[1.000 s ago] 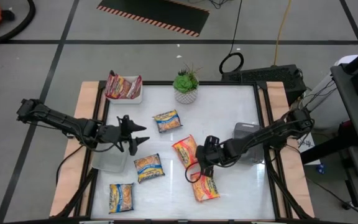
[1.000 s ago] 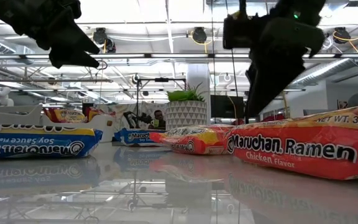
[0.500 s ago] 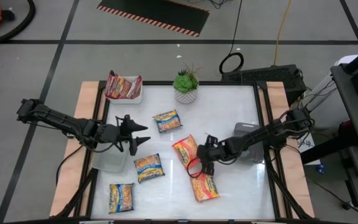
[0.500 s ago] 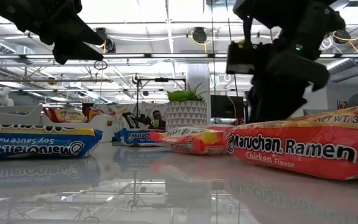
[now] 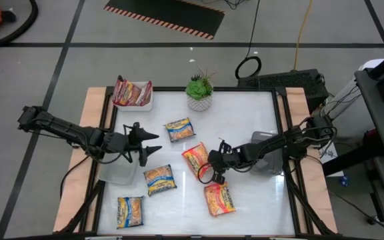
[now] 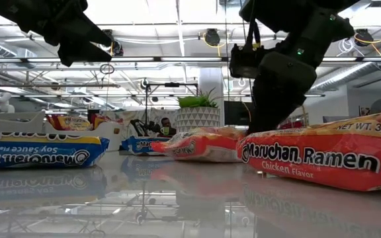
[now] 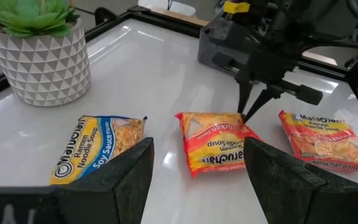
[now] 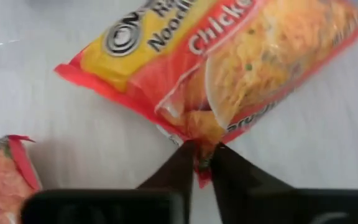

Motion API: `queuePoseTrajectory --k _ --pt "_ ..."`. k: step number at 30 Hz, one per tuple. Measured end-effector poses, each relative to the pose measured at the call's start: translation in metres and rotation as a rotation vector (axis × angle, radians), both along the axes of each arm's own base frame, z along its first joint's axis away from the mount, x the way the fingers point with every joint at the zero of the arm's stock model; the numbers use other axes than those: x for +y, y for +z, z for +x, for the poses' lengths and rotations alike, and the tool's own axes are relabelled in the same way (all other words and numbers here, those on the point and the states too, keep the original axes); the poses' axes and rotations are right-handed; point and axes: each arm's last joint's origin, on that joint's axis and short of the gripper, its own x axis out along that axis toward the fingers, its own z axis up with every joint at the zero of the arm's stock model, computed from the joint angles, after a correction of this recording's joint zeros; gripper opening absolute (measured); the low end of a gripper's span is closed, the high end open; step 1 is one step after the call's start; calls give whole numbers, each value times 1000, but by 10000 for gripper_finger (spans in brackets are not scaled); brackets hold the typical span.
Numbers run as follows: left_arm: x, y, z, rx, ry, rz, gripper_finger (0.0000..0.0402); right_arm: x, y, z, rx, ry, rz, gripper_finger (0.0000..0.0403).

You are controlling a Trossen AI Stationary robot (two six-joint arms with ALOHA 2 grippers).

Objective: Sort Maruchan noodles
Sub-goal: Put the top orange noodle pack into the black bin

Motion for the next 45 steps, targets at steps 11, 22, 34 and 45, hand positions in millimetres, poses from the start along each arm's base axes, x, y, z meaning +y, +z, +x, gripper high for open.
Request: queuePoseTrajectory --k 11,22,34,45 --pt "0 -2 -1 20 0 19 253 14 34 20 -161 88 -220 3" --pt "-4 -14 15 49 25 -14 253 50 91 33 -329 47 -639 0" --pt "-26 -25 50 -62 -263 -163 253 91 135 23 -415 -106 -967 0" --pt "-48 -14 77 -449 -521 -542 253 144 173 -1 -546 -106 -1101 0"
